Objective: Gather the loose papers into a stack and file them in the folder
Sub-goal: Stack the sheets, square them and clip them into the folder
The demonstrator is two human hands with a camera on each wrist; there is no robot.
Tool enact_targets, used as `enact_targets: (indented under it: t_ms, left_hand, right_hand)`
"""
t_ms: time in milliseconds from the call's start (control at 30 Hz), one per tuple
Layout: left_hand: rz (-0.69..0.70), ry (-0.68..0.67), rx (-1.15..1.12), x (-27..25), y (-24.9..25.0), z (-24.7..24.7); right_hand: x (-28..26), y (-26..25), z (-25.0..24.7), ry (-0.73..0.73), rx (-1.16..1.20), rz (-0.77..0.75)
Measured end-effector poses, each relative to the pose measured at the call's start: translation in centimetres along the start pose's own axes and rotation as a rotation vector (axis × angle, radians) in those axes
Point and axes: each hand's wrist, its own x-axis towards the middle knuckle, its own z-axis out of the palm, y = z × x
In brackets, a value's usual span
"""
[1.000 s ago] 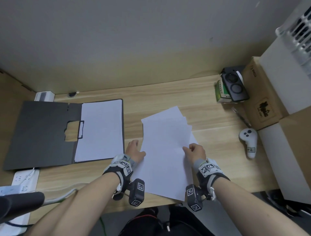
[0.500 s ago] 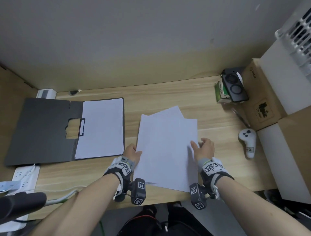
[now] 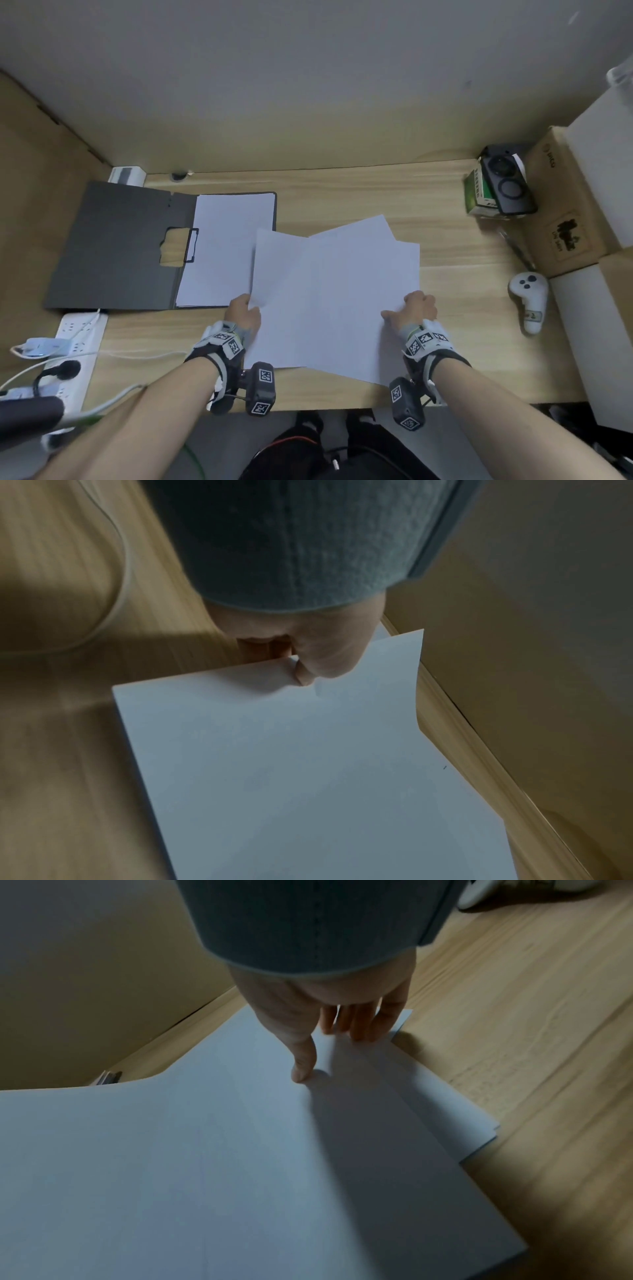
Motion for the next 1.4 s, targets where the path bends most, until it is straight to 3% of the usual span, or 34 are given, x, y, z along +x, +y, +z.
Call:
enact_targets:
  t_ms: [133,233,300,467,633,800,1000,1200,1400]
  left_hand:
    - [-0.037,0.015,-0.023,0.4,-1.0,0.0]
    - [-0.036,0.011,0.024,0.2,-1.2,-0.2]
    - [-0.036,0.014,0.027,0.1,-1.0,-0.4]
    - [-0.024,-0.015,0.042,0.6,-0.6,-0.6]
    - [-0.011,0.002,0.065,1.4,0.8,-1.1]
    - [-0.029,-0.016,0.035,1.7,1.4,-1.3]
    - [-0.037,-0.084,-0.032,1.2,1.4,-1.2]
    - [-0.268,-0.164,-0.382,0.8,0.8,-0.2]
    - [-0.303,-0.338,-0.483,0.6,-0.2,1.9]
  right_hand:
    - [-0.1,-0.2,-1.0,-0.009,-0.055,0.099]
    - [0.2,0.1,-1.6,-0.107,-0.142,0.079]
    - [-0.3,0.4,-2.0,-0.115,-0.068,0.037]
    - [-0.7,0.8,-3.8,0.016,0.163,-0.062]
    - [0.3,-0.8,-7.6,0.210,0.256,-0.061]
    - [0.4,-2.2,-9.1,0.257,0.366,-0.060]
    - [-1.4,-3.4,-4.9,0.088,0.447,-0.144]
    - [-2.7,-4.8,1.3,-0.155,0.464,-0.119]
    - [-3.3,-6.0,3.3,-0.331,0.539,-0.139]
